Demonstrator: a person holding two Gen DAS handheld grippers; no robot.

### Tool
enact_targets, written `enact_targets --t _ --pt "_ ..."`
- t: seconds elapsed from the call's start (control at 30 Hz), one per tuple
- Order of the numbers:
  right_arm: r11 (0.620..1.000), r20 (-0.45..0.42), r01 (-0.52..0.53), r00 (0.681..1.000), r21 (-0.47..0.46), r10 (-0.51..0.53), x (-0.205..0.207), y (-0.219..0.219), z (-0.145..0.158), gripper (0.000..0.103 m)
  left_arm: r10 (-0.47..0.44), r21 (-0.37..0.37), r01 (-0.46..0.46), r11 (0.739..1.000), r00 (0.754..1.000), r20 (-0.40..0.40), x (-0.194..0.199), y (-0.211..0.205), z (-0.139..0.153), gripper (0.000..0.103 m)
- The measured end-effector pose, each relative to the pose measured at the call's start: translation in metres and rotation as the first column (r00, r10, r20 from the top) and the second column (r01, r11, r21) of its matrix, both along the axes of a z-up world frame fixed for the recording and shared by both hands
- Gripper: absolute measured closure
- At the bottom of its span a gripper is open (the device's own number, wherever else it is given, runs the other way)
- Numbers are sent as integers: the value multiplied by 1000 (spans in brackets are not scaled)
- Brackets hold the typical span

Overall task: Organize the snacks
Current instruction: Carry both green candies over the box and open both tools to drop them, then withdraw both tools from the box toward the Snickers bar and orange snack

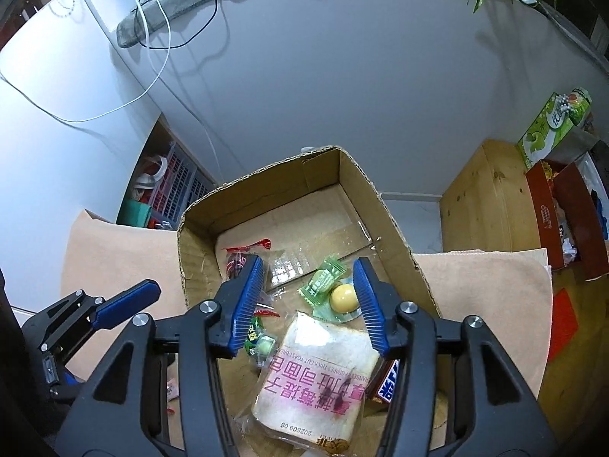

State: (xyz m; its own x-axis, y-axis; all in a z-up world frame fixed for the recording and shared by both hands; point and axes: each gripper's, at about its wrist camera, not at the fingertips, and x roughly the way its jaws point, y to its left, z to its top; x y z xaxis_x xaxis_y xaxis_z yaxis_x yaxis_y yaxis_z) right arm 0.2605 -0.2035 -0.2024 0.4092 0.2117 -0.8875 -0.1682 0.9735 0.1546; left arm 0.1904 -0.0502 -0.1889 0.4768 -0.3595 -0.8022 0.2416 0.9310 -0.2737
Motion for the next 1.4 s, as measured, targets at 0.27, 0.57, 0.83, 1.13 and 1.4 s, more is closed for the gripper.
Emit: enact_targets --t 0.27,0.57,0.83,1.13,1.4 --pt "1000 12 -18 1000 14 18 -13 7 9 51 30 -8 -30 1000 999 15 -11 21 9 63" --pt "996 39 -83 996 44 81 -36 27 24 51 116 -10 -115 993 993 33 -34 76 21 63" --pt "982 33 -181 983 60 179 -61 60 24 51 233 -28 -233 972 973 -1 -61 137 13 63" --pt "952 -6 -299 954 62 300 -87 102 12 51 307 -40 -311 950 948 -83 -96 171 -16 63" --pt "932 -64 -359 930 53 362 -94 136 -13 51 330 8 -332 943 934 -135 -108 176 -48 63"
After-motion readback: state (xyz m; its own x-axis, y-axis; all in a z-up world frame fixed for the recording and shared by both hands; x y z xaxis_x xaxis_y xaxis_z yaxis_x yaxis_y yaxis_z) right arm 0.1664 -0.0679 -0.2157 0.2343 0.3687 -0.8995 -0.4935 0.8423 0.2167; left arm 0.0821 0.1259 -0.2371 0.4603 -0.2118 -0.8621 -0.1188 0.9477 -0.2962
